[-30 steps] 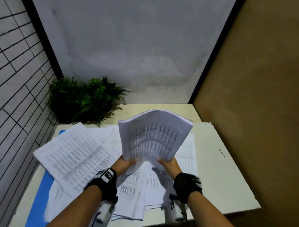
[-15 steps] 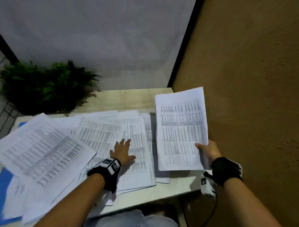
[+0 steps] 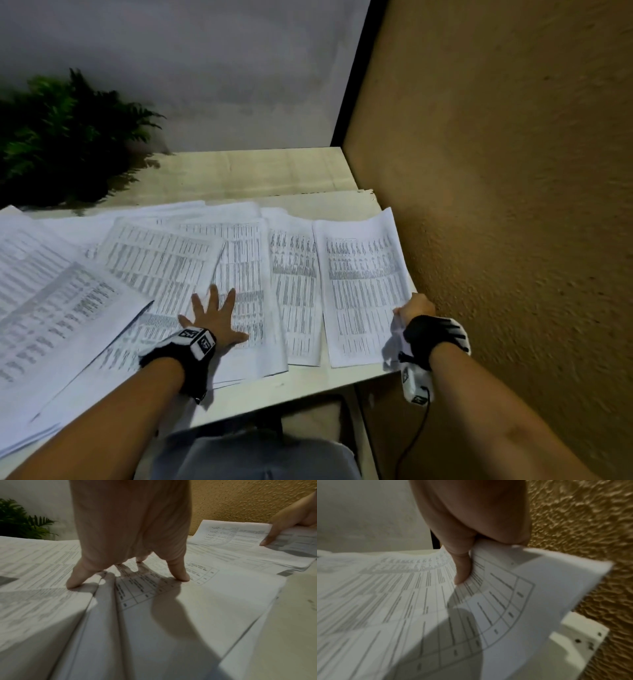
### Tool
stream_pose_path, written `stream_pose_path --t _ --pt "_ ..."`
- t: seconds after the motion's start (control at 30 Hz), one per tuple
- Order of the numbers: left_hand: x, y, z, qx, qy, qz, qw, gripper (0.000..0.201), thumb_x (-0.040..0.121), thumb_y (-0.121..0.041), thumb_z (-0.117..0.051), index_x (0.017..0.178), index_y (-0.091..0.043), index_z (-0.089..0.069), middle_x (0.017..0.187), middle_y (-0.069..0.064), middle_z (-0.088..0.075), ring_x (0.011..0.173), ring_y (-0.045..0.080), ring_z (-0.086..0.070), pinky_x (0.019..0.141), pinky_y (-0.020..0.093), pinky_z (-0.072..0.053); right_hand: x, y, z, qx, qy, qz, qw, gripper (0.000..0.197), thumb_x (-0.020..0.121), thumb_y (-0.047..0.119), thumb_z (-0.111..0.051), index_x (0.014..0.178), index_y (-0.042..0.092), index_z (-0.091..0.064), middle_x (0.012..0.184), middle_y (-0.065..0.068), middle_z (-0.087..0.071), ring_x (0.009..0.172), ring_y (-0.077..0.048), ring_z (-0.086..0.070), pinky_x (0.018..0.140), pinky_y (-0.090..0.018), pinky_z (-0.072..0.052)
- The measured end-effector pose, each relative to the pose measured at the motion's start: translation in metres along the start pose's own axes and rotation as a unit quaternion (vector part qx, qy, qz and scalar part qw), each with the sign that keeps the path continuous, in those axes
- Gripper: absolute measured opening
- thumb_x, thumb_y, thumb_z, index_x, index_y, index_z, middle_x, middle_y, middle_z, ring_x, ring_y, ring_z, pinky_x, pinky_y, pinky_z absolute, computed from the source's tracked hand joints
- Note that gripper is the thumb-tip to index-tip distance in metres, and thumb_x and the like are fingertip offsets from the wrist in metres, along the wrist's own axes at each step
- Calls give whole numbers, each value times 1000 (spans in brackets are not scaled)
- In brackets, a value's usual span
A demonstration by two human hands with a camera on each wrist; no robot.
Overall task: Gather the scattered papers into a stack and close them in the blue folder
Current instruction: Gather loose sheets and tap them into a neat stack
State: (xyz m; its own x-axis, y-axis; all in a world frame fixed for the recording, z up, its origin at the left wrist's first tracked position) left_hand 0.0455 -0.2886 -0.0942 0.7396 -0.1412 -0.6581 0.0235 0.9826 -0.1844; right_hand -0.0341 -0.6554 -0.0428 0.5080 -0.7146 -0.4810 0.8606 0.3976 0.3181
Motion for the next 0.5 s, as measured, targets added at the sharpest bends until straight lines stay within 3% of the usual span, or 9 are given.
stream_pose_path --t 0.13,0.3,0.37,0.4,0.47,0.5 --pt "-1 1 1 -12 -2 -5 1000 107 71 -57 -64 144 -31 9 156 3 23 141 41 16 109 68 -8 3 6 -2 -59 -19 46 997 43 88 4 -56 130 -1 -47 121 -25 -61 108 -40 -59 89 -44 -51" --pt "-5 1 6 -15 5 -10 1000 97 78 -50 -60 145 -30 7 156 4 21 142 41 15 110 66 -9 -6 21 1 -132 -73 88 985 52 85 7 -56 132 2 -34 130 -26 -47 117 -42 -47 93 -49 -43" --pt "-6 3 11 -36 -15 -15 999 86 80 -46 -58 146 -27 -6 158 8 8 143 41 3 109 64 -14 -14 34 -4 -186 -93 113 972 65 84 10 -59 140 5 -26 138 -23 -36 124 -40 -38 100 -49 -37" --pt "-6 4 17 -52 -45 -22 997 76 81 -42 -57 143 -22 -19 157 13 -7 141 41 -10 108 62 -21 -20 43 -9 -200 -95 141 965 69 83 12 -62 141 6 -27 141 -21 -34 125 -39 -37 101 -48 -36" --pt "-10 12 35 -86 -124 -34 988 54 82 -33 -54 131 -13 -41 145 16 -34 130 37 -34 104 51 -35 -38 70 -28 -168 -68 220 959 55 87 16 -57 137 7 -37 142 -19 -36 125 -38 -37 102 -46 -36" --pt "-15 21 45 -106 -168 -30 980 44 85 -28 -52 126 -13 -48 140 15 -40 126 34 -40 102 45 -38 -47 87 -43 -133 -32 254 957 48 89 17 -55 134 6 -42 140 -19 -39 125 -38 -39 102 -46 -36"
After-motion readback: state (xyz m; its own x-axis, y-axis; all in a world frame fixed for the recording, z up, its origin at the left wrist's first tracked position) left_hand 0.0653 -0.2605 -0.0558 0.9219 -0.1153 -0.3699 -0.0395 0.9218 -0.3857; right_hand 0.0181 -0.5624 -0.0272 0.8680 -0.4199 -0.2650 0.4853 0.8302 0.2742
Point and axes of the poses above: each hand's wrist, its own x-axis towards the middle knuckle, its own z-axis out of the back of the hand, y = z × x, the point moved 3 cm from there along x, towards the middle knuckle
